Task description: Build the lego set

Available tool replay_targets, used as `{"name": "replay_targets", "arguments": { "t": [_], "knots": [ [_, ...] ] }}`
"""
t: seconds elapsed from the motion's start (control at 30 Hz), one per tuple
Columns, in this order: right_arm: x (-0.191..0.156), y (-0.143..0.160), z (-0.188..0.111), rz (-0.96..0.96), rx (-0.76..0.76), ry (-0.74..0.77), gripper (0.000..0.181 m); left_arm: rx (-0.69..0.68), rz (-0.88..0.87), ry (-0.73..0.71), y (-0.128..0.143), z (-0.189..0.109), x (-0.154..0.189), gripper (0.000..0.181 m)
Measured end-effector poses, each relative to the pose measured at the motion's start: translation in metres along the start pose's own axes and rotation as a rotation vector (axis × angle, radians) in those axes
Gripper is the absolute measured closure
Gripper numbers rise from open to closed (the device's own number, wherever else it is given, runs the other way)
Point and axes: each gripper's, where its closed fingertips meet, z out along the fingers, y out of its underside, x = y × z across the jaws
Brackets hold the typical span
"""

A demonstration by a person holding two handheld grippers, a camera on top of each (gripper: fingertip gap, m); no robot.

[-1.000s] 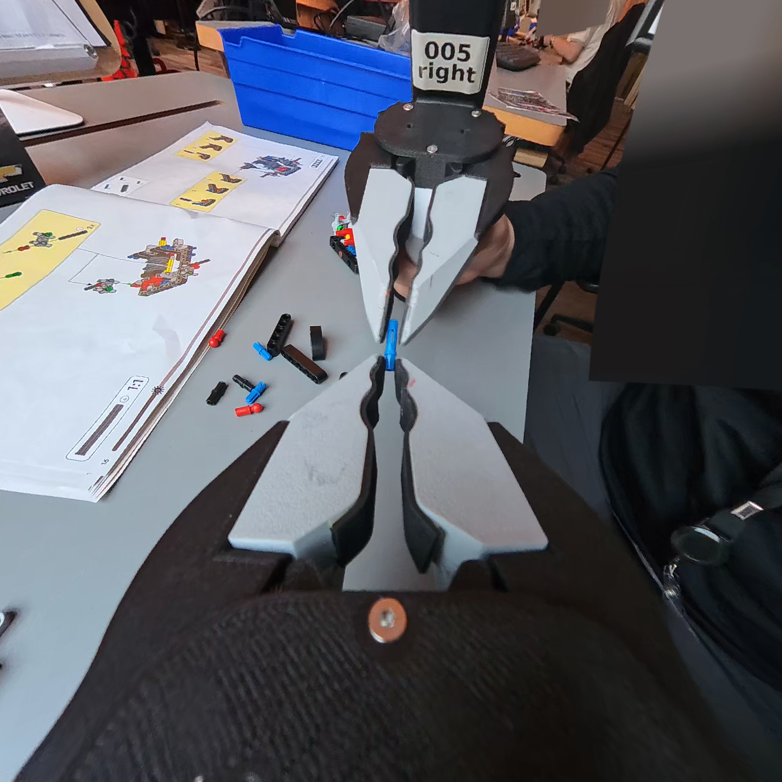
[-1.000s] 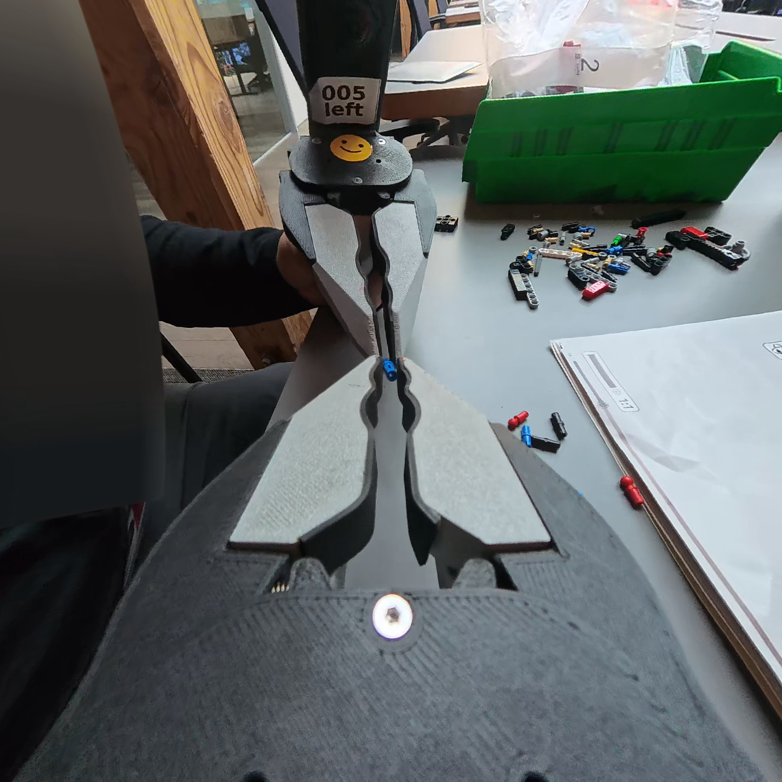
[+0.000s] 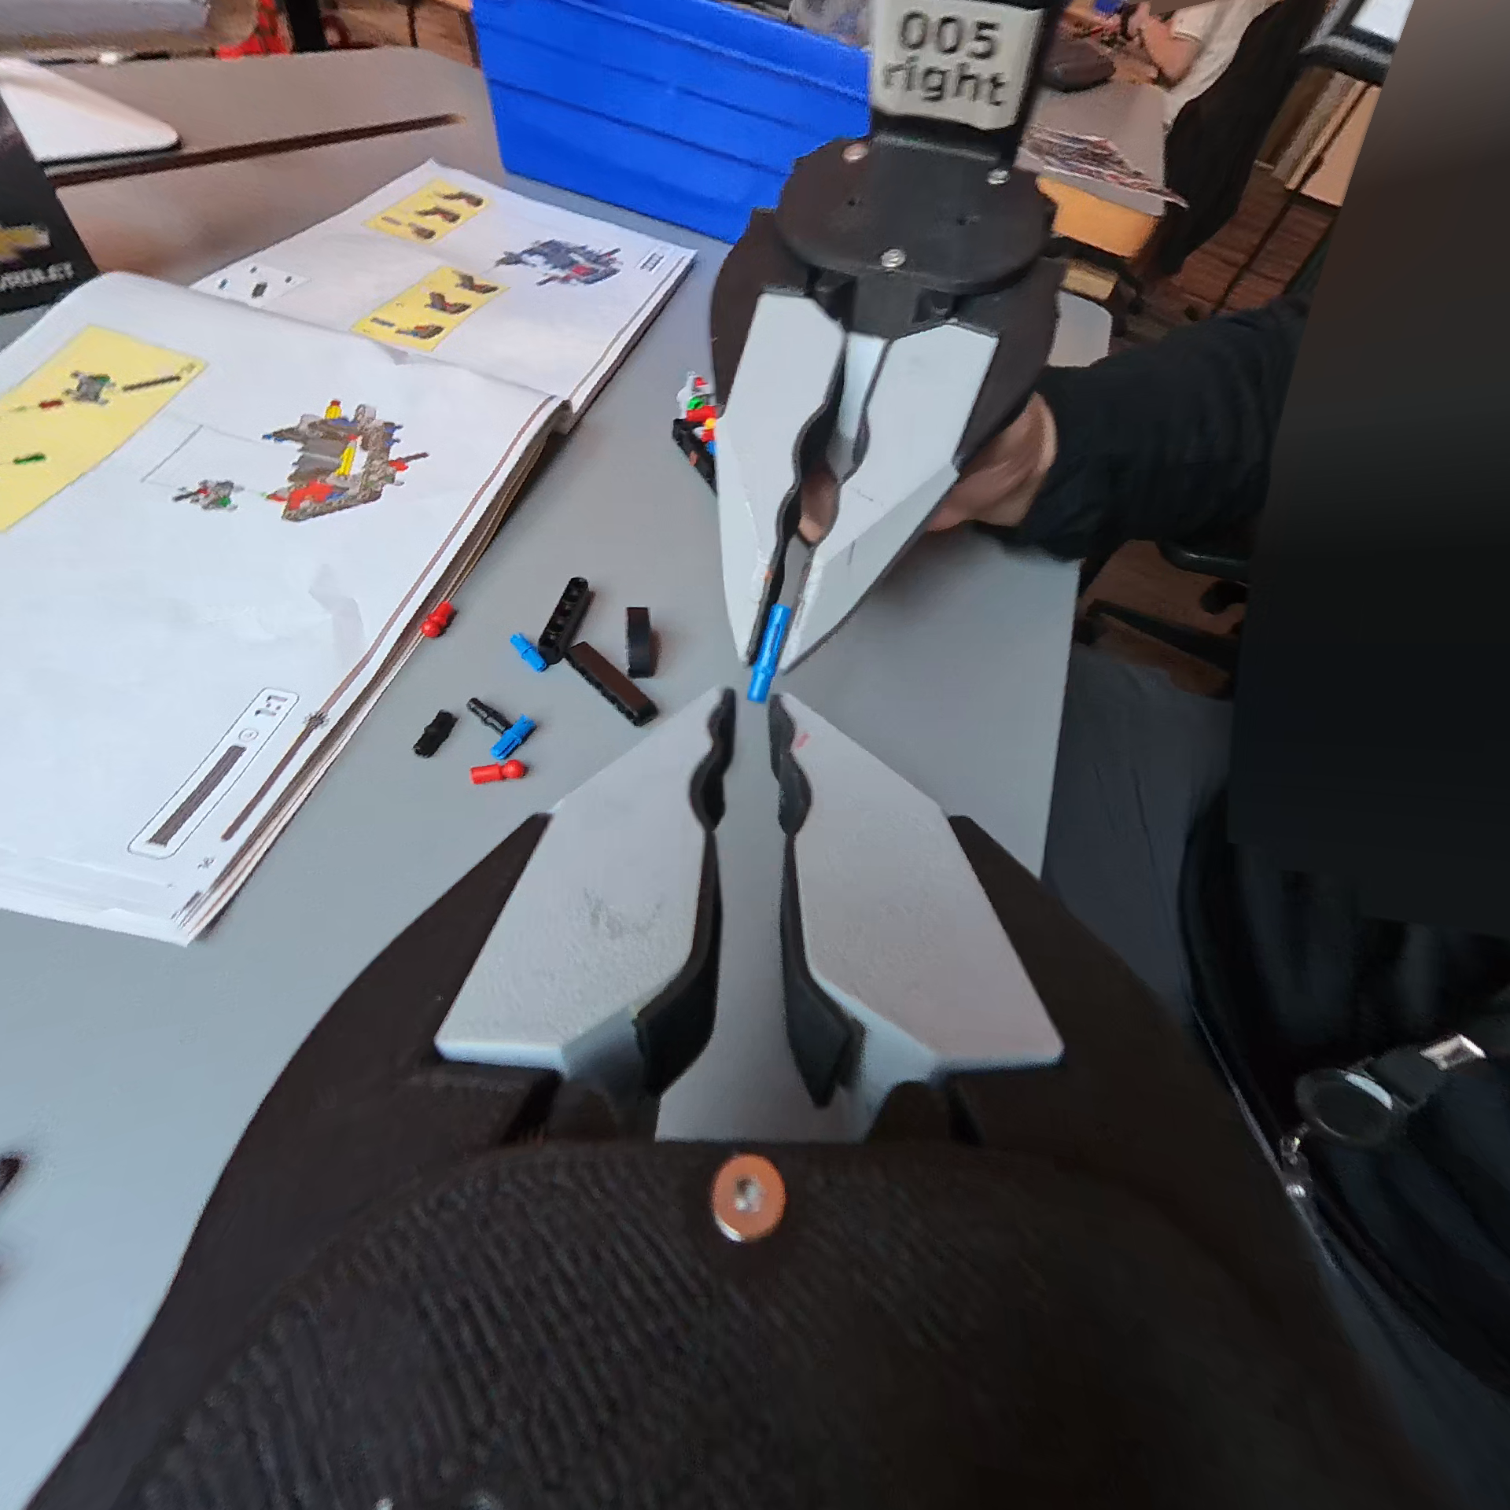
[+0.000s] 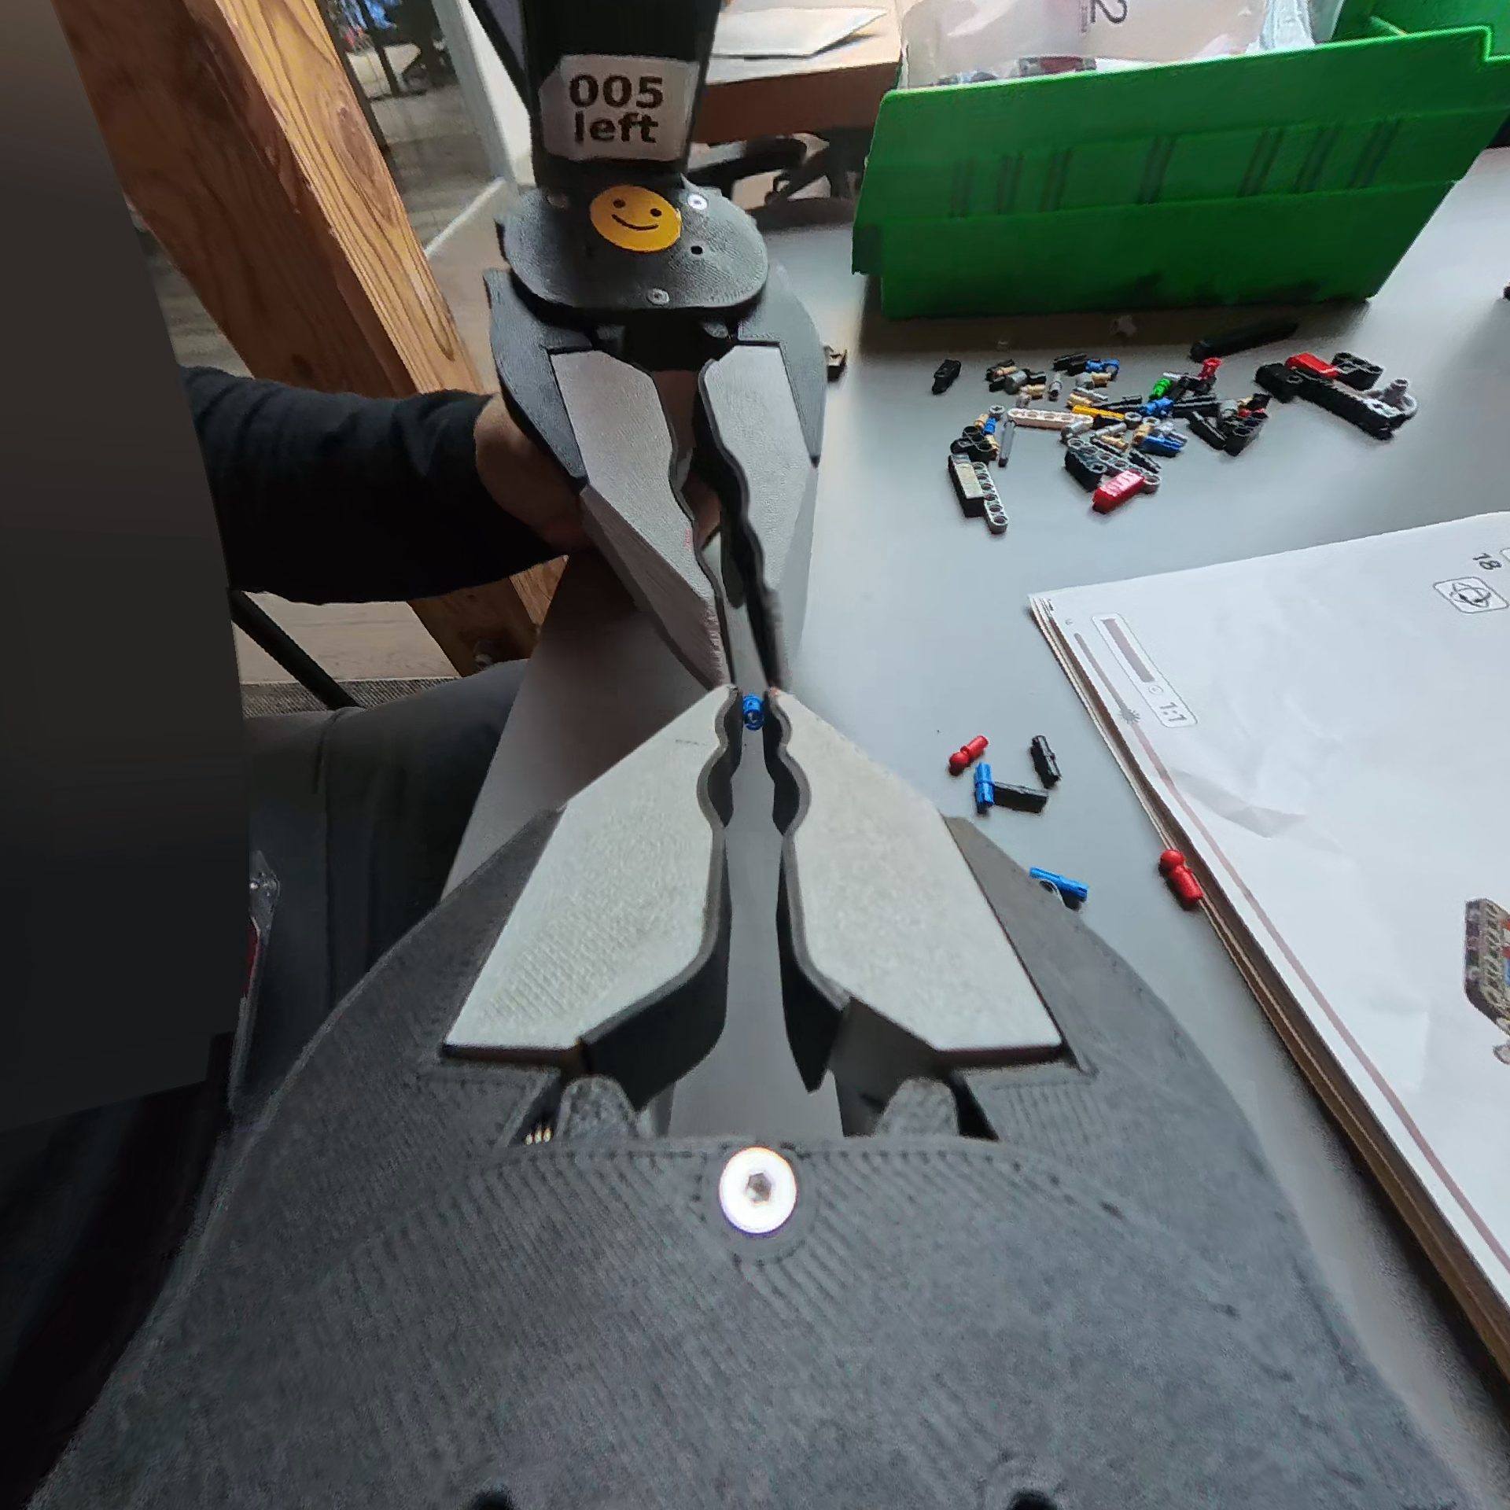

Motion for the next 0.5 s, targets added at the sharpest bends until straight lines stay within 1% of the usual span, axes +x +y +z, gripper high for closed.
{"name": "replay_targets", "arguments": {
  "t": [0.07,0.13,0.23,0.4,0.5],
  "knots": [
    [0.006,0.008,-0.002,-0.002,-0.062,0.025,0.179,-0.013,-0.047,0.004,0.001,0.001,-0.005,0.153],
    [0.008,0.018,-0.003,0.003,-0.149,0.035,0.179,-0.04,-0.084,0.053,0.004,0.004,-0.003,0.154],
    [0.01,0.025,-0.004,-0.021,-0.274,0.047,0.179,-0.132,-0.1,0.076,0.015,0.011,-0.006,0.153],
    [0.016,0.042,0.003,-0.047,-0.423,0.03,0.179,-0.309,0.003,0.011,0.036,0.025,-0.02,0.153],
    [0.018,0.047,0.008,-0.038,-0.453,0.005,0.179,-0.362,0.046,0.037,0.041,0.03,-0.02,0.158]
  ]
}}
